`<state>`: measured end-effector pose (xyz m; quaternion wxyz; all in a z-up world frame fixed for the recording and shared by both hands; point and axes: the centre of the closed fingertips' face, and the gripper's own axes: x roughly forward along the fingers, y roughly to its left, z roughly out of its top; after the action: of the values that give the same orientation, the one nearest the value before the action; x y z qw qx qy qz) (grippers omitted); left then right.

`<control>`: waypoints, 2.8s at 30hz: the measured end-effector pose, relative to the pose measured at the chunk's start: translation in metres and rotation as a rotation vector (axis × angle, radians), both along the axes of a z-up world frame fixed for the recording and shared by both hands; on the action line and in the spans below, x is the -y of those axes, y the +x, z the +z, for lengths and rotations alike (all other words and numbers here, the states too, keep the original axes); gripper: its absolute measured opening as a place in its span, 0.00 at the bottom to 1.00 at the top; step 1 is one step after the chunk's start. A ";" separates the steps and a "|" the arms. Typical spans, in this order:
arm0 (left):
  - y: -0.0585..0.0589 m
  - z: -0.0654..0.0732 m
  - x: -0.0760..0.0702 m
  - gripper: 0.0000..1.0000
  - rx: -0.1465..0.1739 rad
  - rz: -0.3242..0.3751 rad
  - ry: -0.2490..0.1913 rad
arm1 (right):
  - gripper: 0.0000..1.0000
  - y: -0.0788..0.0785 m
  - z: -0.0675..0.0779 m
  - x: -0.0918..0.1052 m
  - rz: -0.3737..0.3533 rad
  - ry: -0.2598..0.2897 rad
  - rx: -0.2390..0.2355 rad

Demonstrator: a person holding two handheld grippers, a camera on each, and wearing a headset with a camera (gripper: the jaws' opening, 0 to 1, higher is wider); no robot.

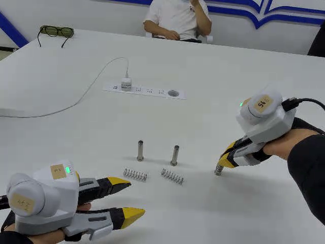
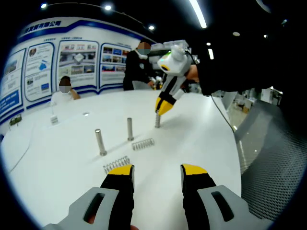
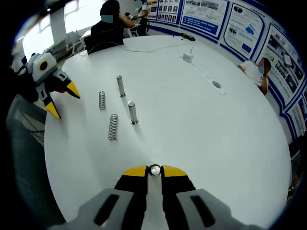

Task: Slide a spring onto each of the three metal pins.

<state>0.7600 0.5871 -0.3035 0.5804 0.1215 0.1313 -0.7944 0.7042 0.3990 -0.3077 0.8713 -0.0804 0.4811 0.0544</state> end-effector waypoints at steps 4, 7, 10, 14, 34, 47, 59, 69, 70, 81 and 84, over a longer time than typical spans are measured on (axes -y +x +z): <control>0.001 0.000 0.000 0.39 0.001 0.001 0.002 | 0.12 0.005 -0.002 0.001 -0.009 0.003 0.006; 0.001 -0.001 -0.001 0.39 0.001 0.002 0.003 | 0.12 0.007 -0.006 0.002 -0.021 0.009 0.002; 0.001 -0.001 -0.001 0.39 0.000 0.002 0.003 | 0.12 0.007 -0.007 0.001 -0.021 0.002 0.004; 0.001 -0.001 -0.001 0.39 0.001 0.002 0.005 | 0.13 0.008 -0.006 0.002 -0.019 -0.006 0.007; -0.001 0.001 0.002 0.40 0.004 -0.008 -0.002 | 0.21 0.014 0.025 -0.012 0.033 -0.064 0.080; -0.001 0.003 0.002 0.39 0.006 -0.008 -0.005 | 0.21 0.030 0.019 -0.036 0.089 -0.039 0.087; -0.002 0.002 0.001 0.39 0.006 -0.008 0.002 | 0.19 0.036 -0.009 -0.069 0.127 0.018 0.058; -0.005 0.001 0.001 0.39 0.007 -0.011 0.009 | 0.17 0.041 -0.030 -0.080 0.099 0.051 0.051; -0.005 0.001 0.000 0.39 0.007 -0.011 0.010 | 0.17 0.042 -0.032 -0.080 0.096 0.053 0.053; -0.006 -0.001 0.000 0.38 0.004 -0.011 0.014 | 0.15 0.046 -0.043 -0.082 0.069 0.066 0.048; -0.007 -0.002 0.000 0.38 0.004 -0.011 0.015 | 0.14 0.045 -0.045 -0.081 0.061 0.071 0.045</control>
<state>0.7534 0.5870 -0.3050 0.5753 0.1281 0.1352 -0.7965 0.7495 0.4805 -0.3529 0.8821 -0.0650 0.4564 0.0963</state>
